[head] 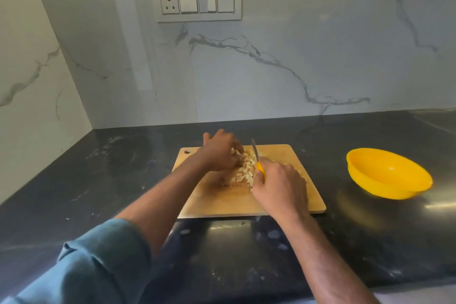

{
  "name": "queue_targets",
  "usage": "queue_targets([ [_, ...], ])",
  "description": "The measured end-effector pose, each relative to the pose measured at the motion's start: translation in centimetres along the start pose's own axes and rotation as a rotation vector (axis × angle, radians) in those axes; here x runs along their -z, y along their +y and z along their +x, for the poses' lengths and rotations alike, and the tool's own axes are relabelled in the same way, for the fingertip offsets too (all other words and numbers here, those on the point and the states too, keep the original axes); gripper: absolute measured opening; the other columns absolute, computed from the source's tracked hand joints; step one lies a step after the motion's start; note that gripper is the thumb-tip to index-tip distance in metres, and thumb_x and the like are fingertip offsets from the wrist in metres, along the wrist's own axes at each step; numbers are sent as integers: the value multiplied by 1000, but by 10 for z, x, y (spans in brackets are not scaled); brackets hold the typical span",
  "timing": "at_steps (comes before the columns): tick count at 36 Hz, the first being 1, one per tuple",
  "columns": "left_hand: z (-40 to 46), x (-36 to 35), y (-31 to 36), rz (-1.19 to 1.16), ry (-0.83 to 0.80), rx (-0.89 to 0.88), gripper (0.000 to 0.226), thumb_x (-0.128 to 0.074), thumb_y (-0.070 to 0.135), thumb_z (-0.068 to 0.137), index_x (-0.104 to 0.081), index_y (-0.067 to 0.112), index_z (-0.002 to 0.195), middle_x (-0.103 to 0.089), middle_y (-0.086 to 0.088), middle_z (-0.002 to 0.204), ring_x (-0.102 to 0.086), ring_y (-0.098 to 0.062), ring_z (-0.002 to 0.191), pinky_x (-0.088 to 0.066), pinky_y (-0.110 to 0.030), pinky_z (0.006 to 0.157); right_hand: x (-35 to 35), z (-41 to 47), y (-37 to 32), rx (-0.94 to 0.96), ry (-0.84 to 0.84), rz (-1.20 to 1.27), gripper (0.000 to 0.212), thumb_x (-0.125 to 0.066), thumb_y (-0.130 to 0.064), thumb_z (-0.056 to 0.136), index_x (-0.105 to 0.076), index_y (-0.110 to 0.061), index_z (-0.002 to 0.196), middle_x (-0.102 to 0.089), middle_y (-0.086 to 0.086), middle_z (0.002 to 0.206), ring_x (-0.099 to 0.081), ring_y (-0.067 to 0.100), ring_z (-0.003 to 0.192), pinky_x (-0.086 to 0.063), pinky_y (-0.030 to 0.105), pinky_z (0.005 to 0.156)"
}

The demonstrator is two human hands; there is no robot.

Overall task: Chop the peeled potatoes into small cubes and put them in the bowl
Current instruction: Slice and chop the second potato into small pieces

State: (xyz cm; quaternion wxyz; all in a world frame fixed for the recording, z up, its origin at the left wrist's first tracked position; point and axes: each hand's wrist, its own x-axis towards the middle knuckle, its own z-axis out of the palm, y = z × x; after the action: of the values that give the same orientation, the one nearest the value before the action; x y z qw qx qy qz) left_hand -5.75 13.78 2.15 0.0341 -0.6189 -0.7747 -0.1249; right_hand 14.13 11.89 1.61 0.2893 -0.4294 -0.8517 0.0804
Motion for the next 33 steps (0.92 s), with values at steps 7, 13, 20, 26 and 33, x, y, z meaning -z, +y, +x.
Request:
queue_targets([
  [7, 8, 1, 1, 68, -57, -68, 25, -58, 29, 98, -72, 32, 118, -63, 12, 128, -41, -18, 126, -24, -50, 100, 0, 2, 0, 13, 0, -10, 42, -53, -32, 97, -59, -27, 138, -73, 0, 109, -67, 23, 99, -54, 34, 76],
  [13, 8, 3, 4, 275, -8, -231, 21, -52, 24, 100, -70, 24, 111, -61, 12, 102, -41, -15, 111, -23, -45, 93, 2, 1, 0, 10, 11, -7, 42, -52, -32, 97, -58, -27, 139, -72, -1, 111, -66, 21, 101, -54, 33, 77],
  [20, 7, -3, 9, 403, 127, -274, 39, -52, 22, 104, -51, 23, 143, -67, 2, 120, -44, -18, 111, -26, -45, 99, 2, 0, 0, 2, 30, 8, 40, -53, -33, 97, -59, -29, 137, -72, -2, 110, -65, 19, 99, -52, 30, 76],
  [26, 11, -7, 11, 290, 226, -215, 44, -50, 15, 100, -44, 22, 143, -65, -2, 114, -45, -20, 107, -26, -42, 99, 3, 2, 2, -49, 56, 37, 44, -53, -35, 97, -55, -29, 141, -71, 0, 116, -66, 22, 103, -54, 33, 81],
  [33, 7, -4, 5, -434, 447, 83, 21, -49, 17, 103, -59, 30, 117, -63, 1, 112, -55, -23, 108, -46, -45, 100, 2, 1, 4, -39, 166, 123, 43, -58, -30, 95, -60, -24, 138, -75, 5, 107, -68, 30, 97, -56, 41, 82],
])
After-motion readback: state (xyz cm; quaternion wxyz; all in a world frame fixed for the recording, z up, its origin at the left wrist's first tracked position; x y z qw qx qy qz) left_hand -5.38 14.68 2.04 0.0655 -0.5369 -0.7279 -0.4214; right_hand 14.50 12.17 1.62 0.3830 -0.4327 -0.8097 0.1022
